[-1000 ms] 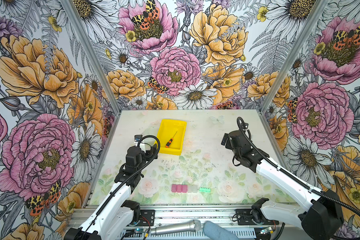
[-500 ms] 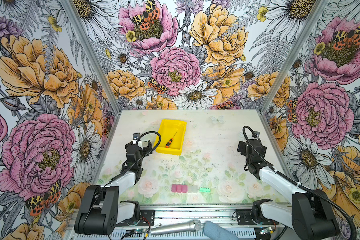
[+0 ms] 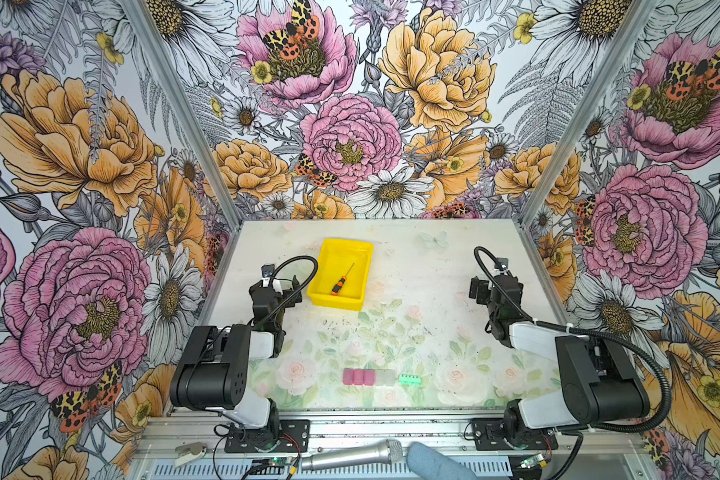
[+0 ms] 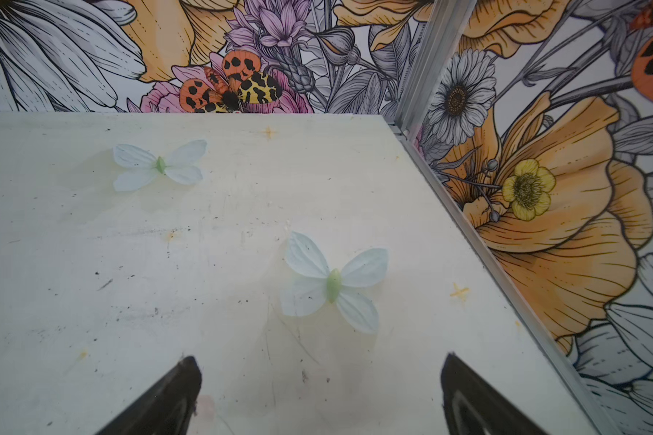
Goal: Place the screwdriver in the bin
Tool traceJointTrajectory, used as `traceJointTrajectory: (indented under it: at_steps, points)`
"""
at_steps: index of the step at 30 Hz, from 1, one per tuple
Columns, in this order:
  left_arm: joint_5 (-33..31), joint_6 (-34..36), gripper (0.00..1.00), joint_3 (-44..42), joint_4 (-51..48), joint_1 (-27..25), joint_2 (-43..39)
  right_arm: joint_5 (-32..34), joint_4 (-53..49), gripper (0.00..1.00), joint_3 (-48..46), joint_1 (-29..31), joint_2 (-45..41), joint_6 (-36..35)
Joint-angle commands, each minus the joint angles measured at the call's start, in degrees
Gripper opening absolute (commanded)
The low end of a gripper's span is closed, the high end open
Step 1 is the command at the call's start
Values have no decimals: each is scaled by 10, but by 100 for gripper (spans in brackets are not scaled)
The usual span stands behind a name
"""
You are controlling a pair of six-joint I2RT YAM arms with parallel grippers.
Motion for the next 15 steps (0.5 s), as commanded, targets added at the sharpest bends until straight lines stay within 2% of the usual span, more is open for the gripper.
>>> traceJointTrajectory:
  at_steps: [1, 5, 8, 9, 15]
  points:
    - [32, -15, 99, -5, 53, 9, 3, -29, 67, 100, 6, -13, 27, -8]
    - [26, -20, 99, 2, 36, 11, 3, -34, 106, 99, -22, -20, 21, 3]
    - [25, -21, 99, 3, 35, 11, 3, -43, 222, 99, -67, -31, 48, 8]
    - [25, -21, 99, 2, 38, 12, 4, -41, 187, 99, -61, -31, 37, 13]
    - [14, -19, 99, 3, 32, 6, 4, -42, 202, 99, -64, -31, 42, 11]
